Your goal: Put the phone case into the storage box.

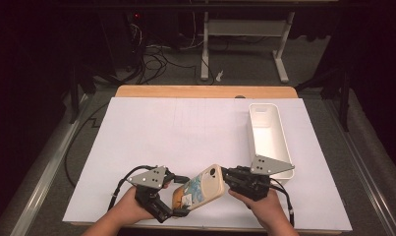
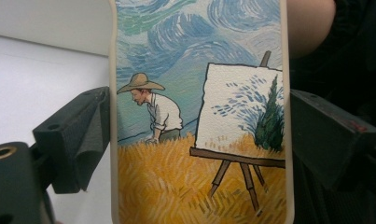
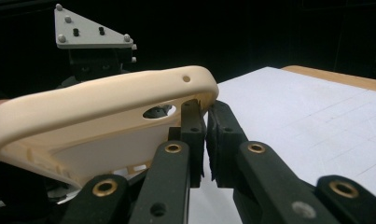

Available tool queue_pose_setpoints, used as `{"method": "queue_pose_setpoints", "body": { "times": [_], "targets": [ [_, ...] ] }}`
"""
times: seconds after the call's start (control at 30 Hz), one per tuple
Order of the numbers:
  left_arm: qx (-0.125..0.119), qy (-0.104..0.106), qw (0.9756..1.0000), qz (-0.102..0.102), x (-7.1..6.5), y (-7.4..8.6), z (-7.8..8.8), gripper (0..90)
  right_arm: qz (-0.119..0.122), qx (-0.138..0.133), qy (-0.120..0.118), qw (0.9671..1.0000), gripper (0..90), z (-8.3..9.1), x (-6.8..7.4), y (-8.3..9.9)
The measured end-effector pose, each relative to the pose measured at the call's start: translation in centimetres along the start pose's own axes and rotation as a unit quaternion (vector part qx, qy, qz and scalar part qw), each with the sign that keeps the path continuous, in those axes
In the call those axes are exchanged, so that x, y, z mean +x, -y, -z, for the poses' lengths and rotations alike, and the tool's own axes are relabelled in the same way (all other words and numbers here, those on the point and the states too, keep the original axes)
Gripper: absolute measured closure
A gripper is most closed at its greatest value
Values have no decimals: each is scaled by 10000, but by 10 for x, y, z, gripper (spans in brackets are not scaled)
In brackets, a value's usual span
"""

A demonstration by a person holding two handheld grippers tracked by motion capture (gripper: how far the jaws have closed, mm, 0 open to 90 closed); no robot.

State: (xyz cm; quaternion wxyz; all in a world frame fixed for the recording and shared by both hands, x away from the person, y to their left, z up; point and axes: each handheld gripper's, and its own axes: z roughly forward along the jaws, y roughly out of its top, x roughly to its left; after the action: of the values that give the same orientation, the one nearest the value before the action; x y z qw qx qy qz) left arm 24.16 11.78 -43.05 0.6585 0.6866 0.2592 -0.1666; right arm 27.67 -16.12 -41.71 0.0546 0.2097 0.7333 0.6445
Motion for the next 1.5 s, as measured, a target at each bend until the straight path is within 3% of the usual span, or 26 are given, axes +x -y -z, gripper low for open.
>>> {"method": "queue_pose_setpoints", "body": {
  "times": [0.73, 0.83, 1.0, 1.1, 1.27, 1.5],
  "targets": [
    [-7, -25, 10000, -29, 1, 1, -1, 119, -222, 35, 32, 9997, 895, 0, -1, -1],
    [32, 35, 10000, -19, -1, 1, -1, 120, -149, -13, -86, 9999, 873, 0, 0, -2],
    [106, 133, 9999, 17, -2, 2, -1, 121, 60, 29, -107, 9999, 778, 0, 2, -1],
    [108, 156, 9998, 40, -2, 2, -1, 121, 132, 10, -131, 9998, 769, 0, 2, -1],
    [113, 156, 9998, 60, -1, 1, -1, 121, 307, -33, -150, 9994, 838, -1, 4, -1],
    [102, 121, 9999, -21, -2, 2, -2, 120, 218, -65, -197, 9995, 892, 0, 3, -2]
  ]
}}
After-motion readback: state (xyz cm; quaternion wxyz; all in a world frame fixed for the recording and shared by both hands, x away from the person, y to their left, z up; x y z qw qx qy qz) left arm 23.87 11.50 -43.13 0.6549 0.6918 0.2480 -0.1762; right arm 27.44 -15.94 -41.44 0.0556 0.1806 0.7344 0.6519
